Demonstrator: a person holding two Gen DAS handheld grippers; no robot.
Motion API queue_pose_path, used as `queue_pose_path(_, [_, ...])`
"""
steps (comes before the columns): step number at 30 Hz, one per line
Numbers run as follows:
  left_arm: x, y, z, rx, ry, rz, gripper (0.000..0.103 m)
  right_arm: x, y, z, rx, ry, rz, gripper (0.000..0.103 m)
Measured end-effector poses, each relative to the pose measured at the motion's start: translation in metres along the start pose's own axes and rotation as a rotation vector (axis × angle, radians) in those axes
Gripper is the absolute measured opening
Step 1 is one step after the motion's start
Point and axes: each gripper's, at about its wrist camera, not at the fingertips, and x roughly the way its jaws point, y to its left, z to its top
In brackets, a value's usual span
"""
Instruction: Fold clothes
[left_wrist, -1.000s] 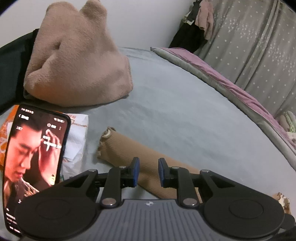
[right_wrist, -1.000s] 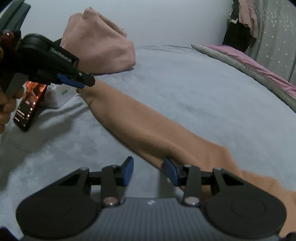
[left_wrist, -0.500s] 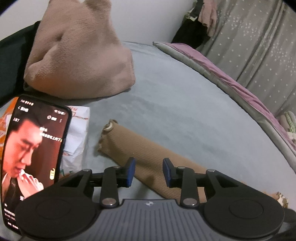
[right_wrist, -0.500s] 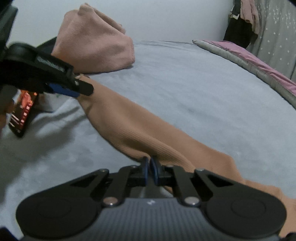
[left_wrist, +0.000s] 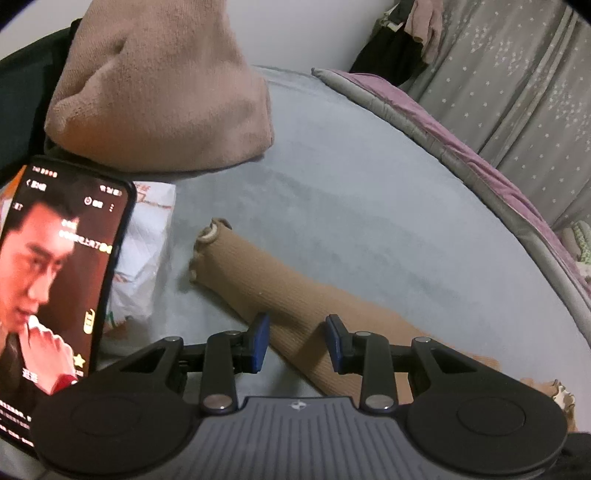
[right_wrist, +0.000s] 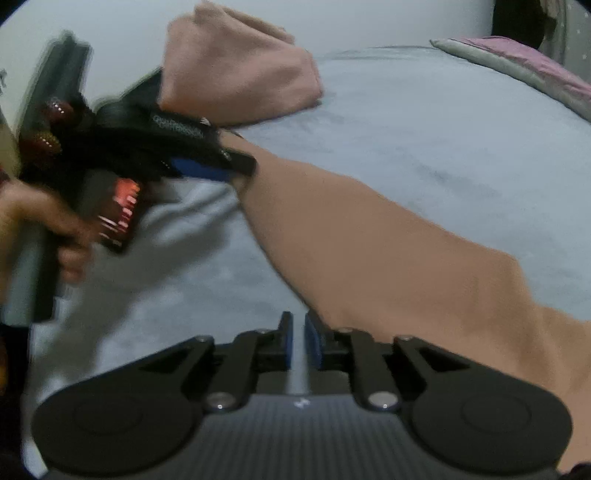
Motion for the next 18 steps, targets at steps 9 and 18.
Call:
queue_pose_path(9, [0.011, 0.004, -0.004, -0.026, -0.017, 0.013, 0.032, -0.02, -0.017, 0.014, 0.047, -0.078, -0.092, 0.036])
queue_pose_path(18, [0.016, 0.005, -0.012, -0.087, -0.077, 0.018, 0.044, -0.015, -0.024, 0.005, 0.133, -0.136, -0.103, 0.041])
